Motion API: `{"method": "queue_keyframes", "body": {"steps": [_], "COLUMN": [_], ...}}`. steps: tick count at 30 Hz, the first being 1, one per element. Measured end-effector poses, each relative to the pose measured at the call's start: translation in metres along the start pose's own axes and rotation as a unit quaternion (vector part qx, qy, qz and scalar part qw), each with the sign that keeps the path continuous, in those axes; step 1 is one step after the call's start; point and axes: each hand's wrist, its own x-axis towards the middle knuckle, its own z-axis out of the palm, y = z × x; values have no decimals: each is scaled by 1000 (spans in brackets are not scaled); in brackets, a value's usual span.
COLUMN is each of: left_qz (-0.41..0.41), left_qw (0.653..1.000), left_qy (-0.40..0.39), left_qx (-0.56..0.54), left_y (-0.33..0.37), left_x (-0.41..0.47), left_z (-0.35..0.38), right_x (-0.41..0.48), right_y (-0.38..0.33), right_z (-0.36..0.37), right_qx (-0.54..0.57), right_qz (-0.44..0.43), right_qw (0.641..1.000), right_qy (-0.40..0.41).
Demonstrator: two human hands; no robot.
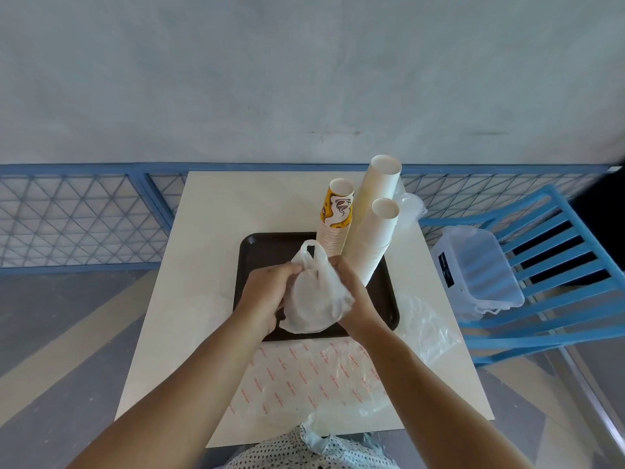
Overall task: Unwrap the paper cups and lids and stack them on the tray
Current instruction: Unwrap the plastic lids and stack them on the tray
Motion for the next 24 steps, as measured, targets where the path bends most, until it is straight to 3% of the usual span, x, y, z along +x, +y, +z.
{"method": "queue_keyframes", "body": {"steps": [3,5,9,13,15,24], "left_qz": [-29,9,90,23,-1,90], "left_qw": [997,999,996,993,989,993], "left_qy": [11,17,-13,-61,-53,-45], "left_qx": [-74,-39,20,-94,-135,57], "left_y": [-3,-6,-7,1,3,28], "left_x": [2,1,-8,-10,-7,21], "left_z": [2,6,10,6,1,3], "right_x": [0,2,0,1,2,3], "right_y": [8,9,6,7,9,10], "right_z": [-1,2,7,3,1,-12], "right_qx": [-39,-58,-71,-79,-147,-275], "right_qz": [-1,-11,24,26,22,-41], "right_qw": [998,996,997,996,989,960], "right_qy": [57,68,-7,-12,-19,-22]}}
